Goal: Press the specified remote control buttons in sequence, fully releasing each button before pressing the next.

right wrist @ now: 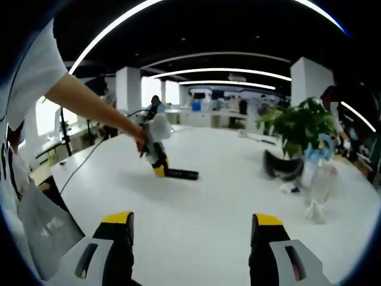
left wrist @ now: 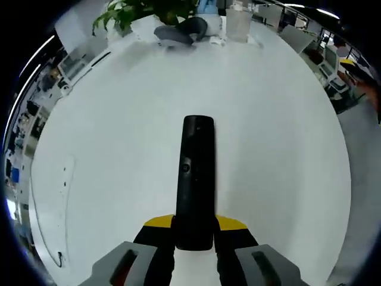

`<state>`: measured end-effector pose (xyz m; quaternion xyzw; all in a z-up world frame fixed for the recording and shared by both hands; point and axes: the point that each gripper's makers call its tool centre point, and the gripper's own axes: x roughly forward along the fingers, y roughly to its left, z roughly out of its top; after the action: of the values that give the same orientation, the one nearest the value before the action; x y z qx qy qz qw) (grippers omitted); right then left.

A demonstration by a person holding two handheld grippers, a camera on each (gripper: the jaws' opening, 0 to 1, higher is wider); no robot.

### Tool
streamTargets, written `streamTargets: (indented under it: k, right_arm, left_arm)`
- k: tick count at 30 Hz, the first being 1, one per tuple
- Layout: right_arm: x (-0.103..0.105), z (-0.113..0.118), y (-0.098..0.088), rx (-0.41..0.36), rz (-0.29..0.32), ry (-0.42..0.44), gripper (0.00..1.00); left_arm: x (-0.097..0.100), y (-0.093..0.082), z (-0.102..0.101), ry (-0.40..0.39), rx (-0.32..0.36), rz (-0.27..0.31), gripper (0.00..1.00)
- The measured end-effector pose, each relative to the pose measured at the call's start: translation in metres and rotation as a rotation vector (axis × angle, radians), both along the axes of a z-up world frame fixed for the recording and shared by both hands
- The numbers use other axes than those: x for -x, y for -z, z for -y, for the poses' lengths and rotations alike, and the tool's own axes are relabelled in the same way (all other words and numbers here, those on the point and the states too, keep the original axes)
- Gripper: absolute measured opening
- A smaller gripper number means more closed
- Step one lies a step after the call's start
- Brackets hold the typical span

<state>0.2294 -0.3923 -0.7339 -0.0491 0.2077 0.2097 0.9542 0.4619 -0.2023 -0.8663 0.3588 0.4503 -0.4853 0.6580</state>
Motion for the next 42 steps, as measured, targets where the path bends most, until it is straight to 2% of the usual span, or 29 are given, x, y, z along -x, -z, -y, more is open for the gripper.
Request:
streamTargets:
  k: [5,8,10,15,18,20,21,25,27,28,29,31,32,34,37,40,42]
  right_arm:
    - [0.000,0.001,-0.001,-0.002,0.003,0.006,0.80]
    - [0.000,0.001,-0.002,0.001,0.013,0.005,0.81]
    - [-0.001,0.002,-0.004,0.000,0.020,0.008,0.81]
    - [-0.001,0.002,-0.006,-0.007,0.032,0.007,0.82]
    - [-0.001,0.001,-0.008,-0.009,0.036,0.004,0.82]
    - [-0.001,0.001,-0.010,-0.016,0.049,0.003,0.82]
    - [-0.001,0.001,-0.011,-0.017,0.052,0.003,0.82]
    - [-0.001,0.001,-0.011,-0.011,0.058,0.005,0.82]
    - [-0.001,0.002,-0.014,-0.016,0.072,0.007,0.82]
    - [-0.001,0.002,-0.015,-0.017,0.076,0.009,0.82]
    - [-0.002,0.002,-0.015,-0.015,0.076,0.012,0.82]
    - [-0.002,0.003,-0.014,-0.018,0.075,0.018,0.83]
    - [-0.002,0.004,-0.015,-0.019,0.076,0.023,0.83]
    - [-0.002,0.004,-0.014,-0.020,0.073,0.027,0.85]
    - [-0.002,0.004,-0.013,-0.019,0.073,0.028,0.86]
    - [-0.003,0.006,-0.015,-0.007,0.089,0.041,0.92]
    - [-0.004,0.009,-0.018,-0.007,0.105,0.055,0.96]
  left_arm:
    - [0.003,-0.002,0.002,0.013,0.019,0.041,0.25]
    - [0.004,-0.003,0.003,0.044,0.011,0.090,0.24]
    - [0.003,-0.004,0.003,0.039,0.005,0.114,0.26]
    - [-0.005,-0.008,-0.001,-0.056,-0.009,0.193,0.35]
    - [-0.005,-0.007,-0.004,-0.137,-0.022,0.194,0.35]
    - [-0.004,-0.009,-0.004,-0.155,-0.027,0.208,0.35]
    - [-0.006,-0.010,-0.007,-0.208,-0.034,0.223,0.37]
    - [-0.011,-0.012,-0.013,-0.262,-0.026,0.268,0.45]
    - [-0.010,-0.014,-0.014,-0.305,0.000,0.280,0.53]
    - [-0.004,-0.013,-0.014,-0.349,0.021,0.242,0.58]
    - [-0.004,-0.014,-0.014,-0.368,0.039,0.238,0.64]
    - [-0.003,-0.019,-0.014,-0.419,0.098,0.267,0.77]
    - [-0.001,-0.024,-0.011,-0.453,0.149,0.269,0.80]
    - [0.000,-0.031,-0.011,-0.463,0.188,0.322,0.86]
    - [0.008,-0.039,-0.009,-0.517,0.260,0.327,0.92]
    - [0.016,-0.051,-0.005,-0.584,0.367,0.310,0.93]
    - [0.018,-0.059,-0.008,-0.593,0.383,0.347,0.92]
